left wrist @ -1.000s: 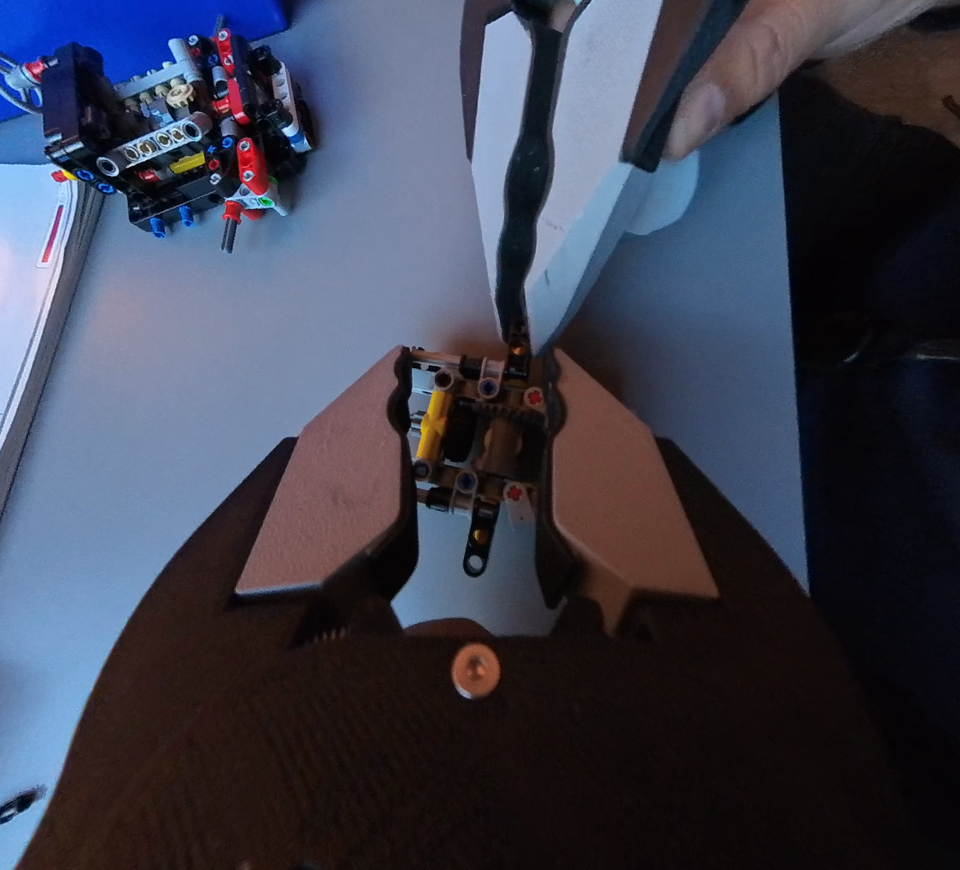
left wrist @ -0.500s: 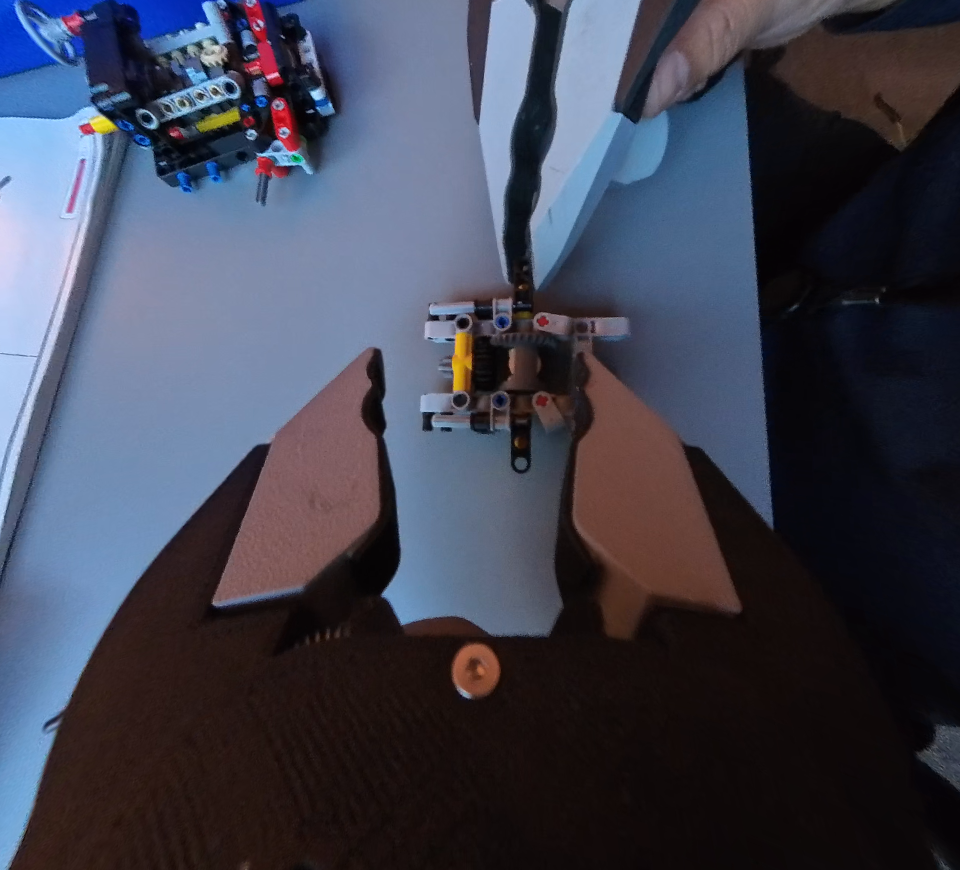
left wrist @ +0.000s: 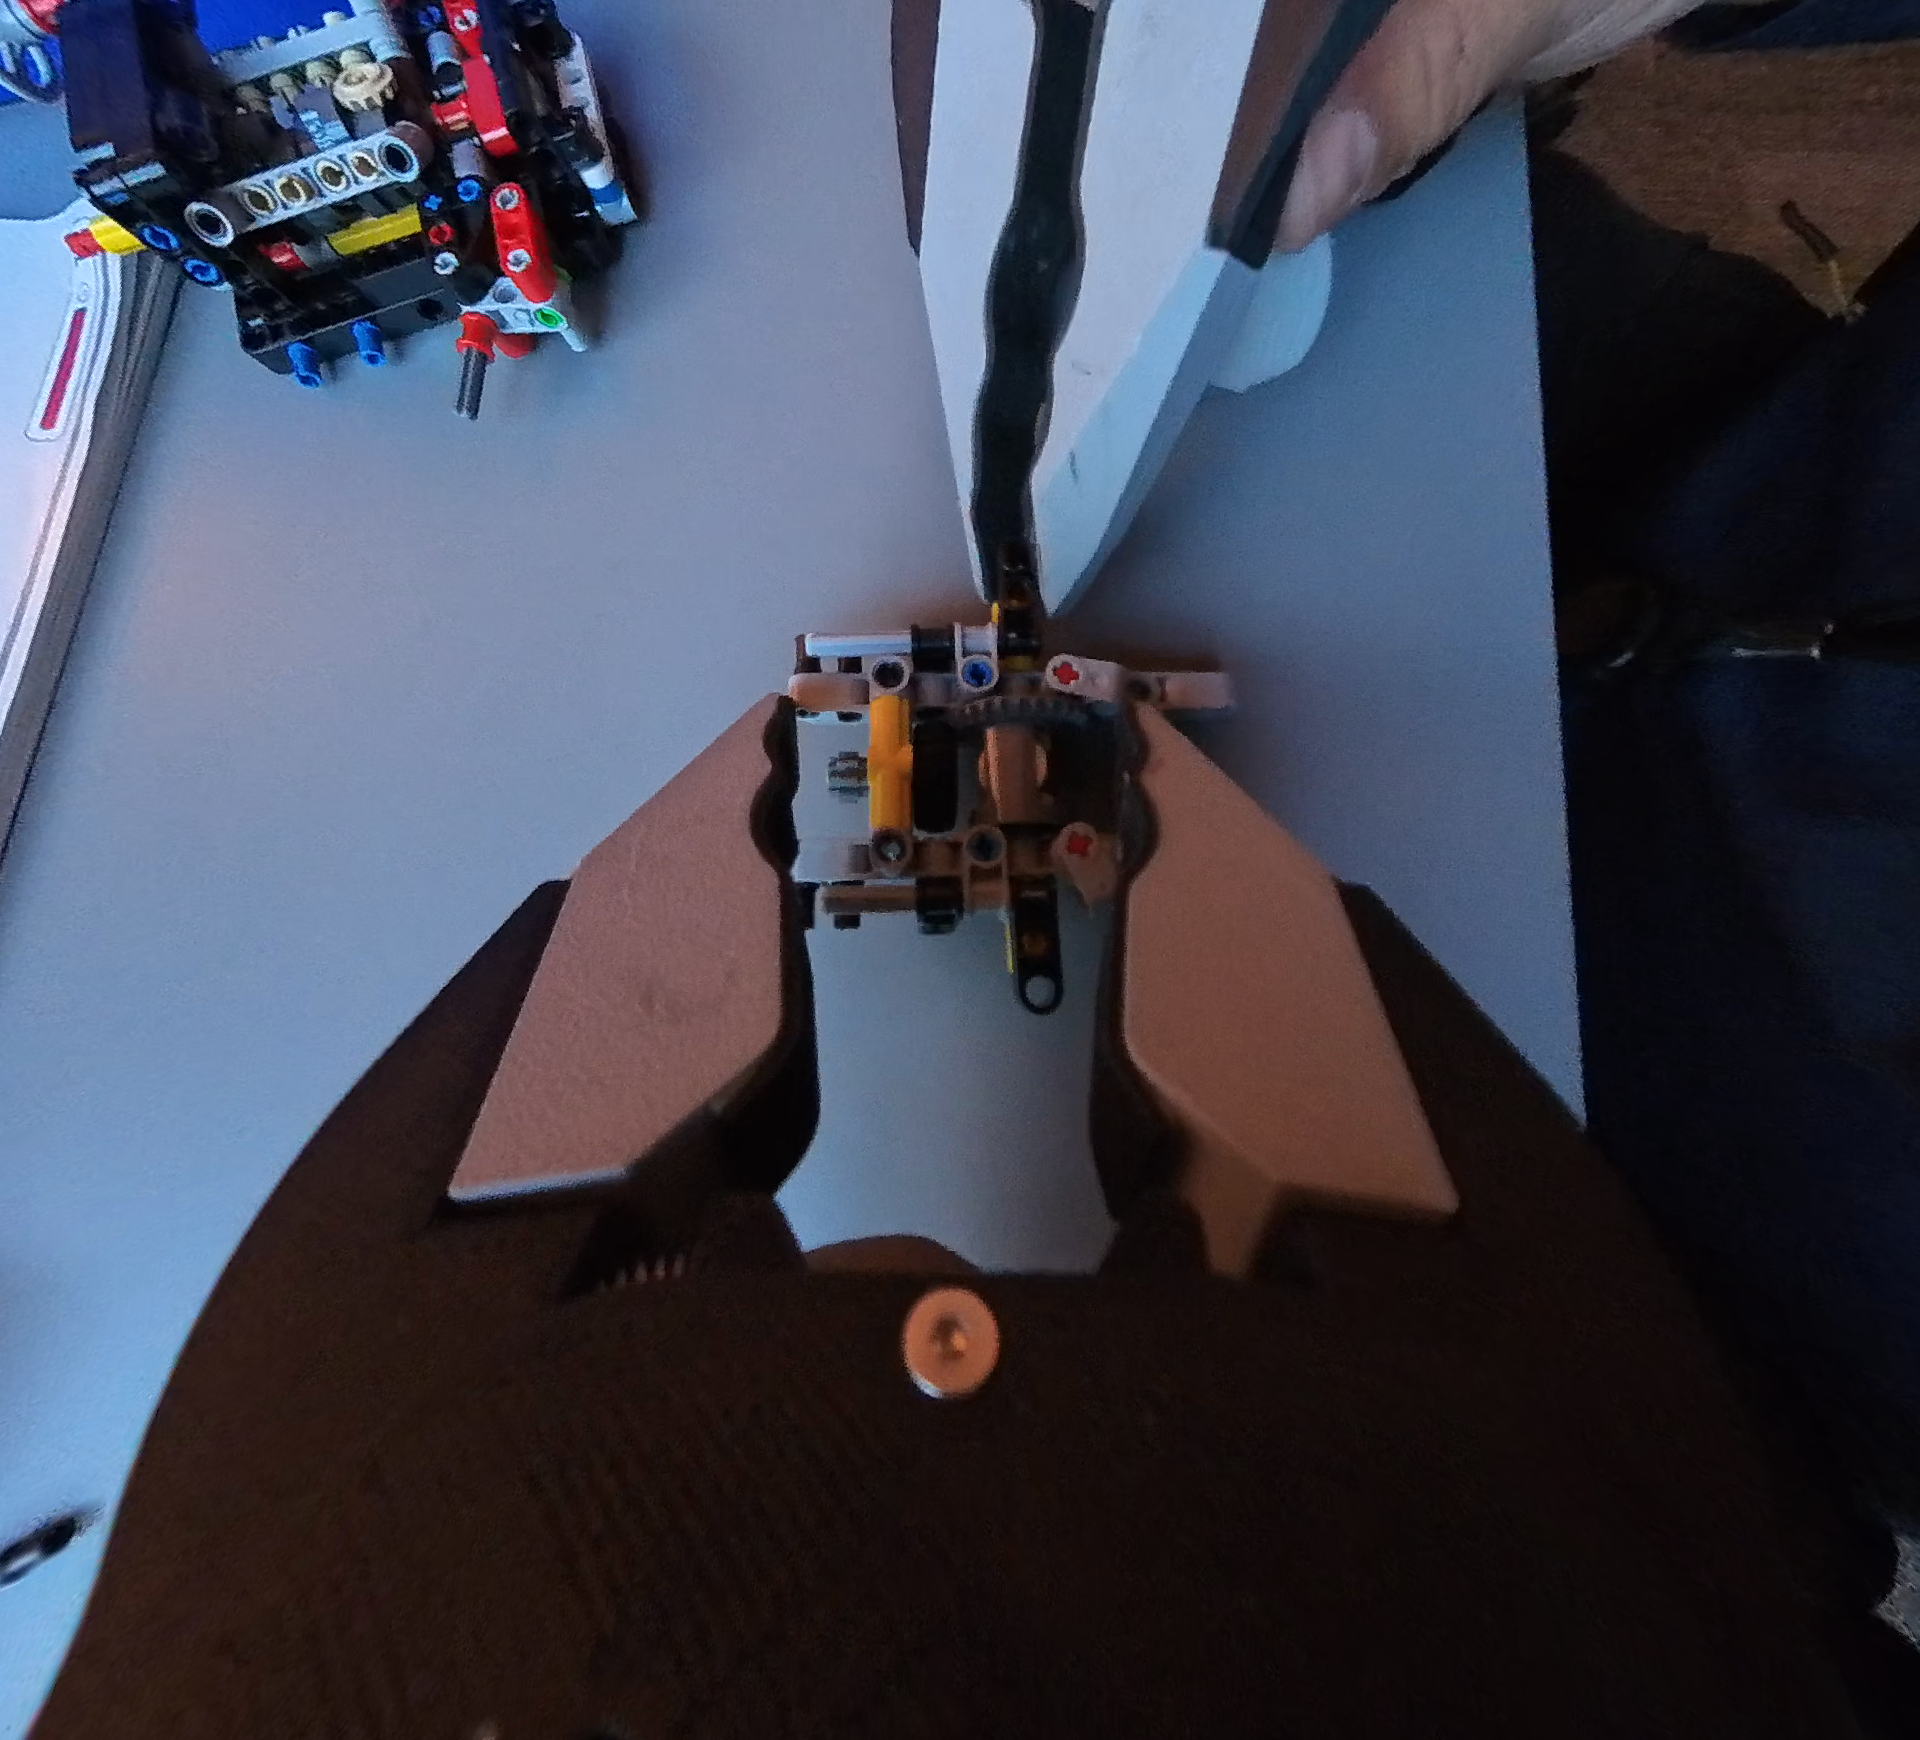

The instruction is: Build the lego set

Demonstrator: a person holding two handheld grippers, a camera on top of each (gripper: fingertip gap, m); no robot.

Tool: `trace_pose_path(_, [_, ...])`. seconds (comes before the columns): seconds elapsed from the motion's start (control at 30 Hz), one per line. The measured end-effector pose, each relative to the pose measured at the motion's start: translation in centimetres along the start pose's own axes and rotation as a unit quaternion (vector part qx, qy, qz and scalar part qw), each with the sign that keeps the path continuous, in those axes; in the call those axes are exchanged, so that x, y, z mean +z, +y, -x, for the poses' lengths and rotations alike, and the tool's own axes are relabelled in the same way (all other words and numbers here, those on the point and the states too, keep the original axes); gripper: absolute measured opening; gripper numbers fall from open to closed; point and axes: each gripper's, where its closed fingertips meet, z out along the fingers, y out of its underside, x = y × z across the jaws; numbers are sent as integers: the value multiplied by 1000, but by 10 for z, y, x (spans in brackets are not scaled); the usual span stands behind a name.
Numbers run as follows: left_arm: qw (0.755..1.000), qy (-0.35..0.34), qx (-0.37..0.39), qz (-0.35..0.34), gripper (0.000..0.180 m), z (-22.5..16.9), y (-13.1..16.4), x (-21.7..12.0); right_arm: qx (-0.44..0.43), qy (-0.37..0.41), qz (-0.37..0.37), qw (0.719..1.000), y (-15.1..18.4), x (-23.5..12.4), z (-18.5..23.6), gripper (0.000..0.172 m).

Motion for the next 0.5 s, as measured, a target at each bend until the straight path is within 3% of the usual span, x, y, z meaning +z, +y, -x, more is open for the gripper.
trace_pose_path(0.1, [1000, -4, 2, -7, 58, -1, -2, 2, -4, 6, 11, 1000, 3, 1, -2, 9])
trace_pose_path(0.17, [1000, 2, 4, -30, 49, -6, -8, 5, -16, -5, 27, 999, 6, 6, 4, 7])
trace_pose_path(0.3, [1000, -1, 17, -13, 57, -5, -2, 8, -33, 7, 13, 999, 0, 7, 4, 6])
trace_pose_path(0.5, [1000, 4, 2, -7, 62, 5, 7, -17, -7, -19, 2, 1000, -3, 4, 5, 7])
